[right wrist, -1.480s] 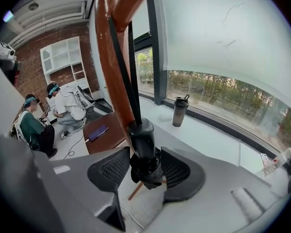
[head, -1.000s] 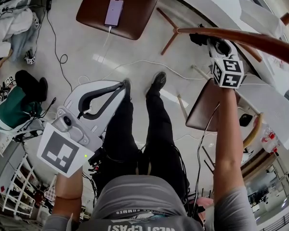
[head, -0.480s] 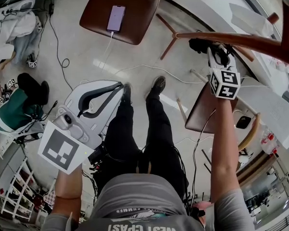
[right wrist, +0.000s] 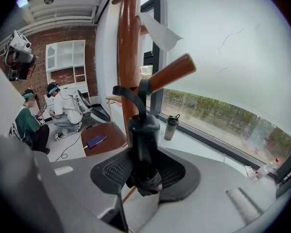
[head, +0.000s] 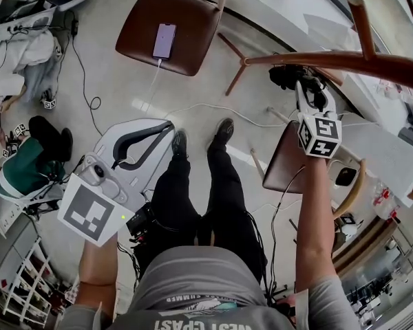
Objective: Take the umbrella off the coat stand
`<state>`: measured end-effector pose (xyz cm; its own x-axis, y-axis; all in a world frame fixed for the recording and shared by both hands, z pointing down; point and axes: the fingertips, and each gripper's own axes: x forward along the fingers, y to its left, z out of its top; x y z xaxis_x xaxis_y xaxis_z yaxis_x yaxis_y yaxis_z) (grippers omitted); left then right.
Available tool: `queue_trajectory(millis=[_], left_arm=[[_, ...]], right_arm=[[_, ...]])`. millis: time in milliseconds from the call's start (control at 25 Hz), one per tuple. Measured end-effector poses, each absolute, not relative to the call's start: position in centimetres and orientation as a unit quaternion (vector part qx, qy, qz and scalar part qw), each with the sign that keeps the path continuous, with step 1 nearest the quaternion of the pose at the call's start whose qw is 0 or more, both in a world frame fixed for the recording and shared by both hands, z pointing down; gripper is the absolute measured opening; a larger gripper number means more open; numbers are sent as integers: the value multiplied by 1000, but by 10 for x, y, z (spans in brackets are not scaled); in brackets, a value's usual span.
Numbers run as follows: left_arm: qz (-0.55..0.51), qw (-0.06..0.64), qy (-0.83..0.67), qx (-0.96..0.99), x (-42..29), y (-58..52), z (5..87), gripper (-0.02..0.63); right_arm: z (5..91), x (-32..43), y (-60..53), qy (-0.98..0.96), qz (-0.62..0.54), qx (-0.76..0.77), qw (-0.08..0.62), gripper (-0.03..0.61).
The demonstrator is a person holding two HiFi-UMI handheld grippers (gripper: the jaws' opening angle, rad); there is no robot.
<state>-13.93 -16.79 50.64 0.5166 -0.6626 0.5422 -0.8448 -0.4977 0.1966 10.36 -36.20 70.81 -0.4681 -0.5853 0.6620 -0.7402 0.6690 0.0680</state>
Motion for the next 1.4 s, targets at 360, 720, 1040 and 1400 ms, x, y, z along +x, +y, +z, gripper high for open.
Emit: queue_trajectory(millis=[360,720,1040,1400], left_arm=[[200,210,-447,846,-134,-170,479,2],[198,195,-449,849,-130,-168,451,2],[194,180,-454,851,-129,-166,427,2],[185,158,-461,853,-131,-156,390,2]], right_arm=[[660,123,-355,-844,108,417,320,150],[617,145,-350,-836,106,446,301,150],[585,163,-346,-828,109,467,291,150],[542,182,-332,-819,119,491,271,152]])
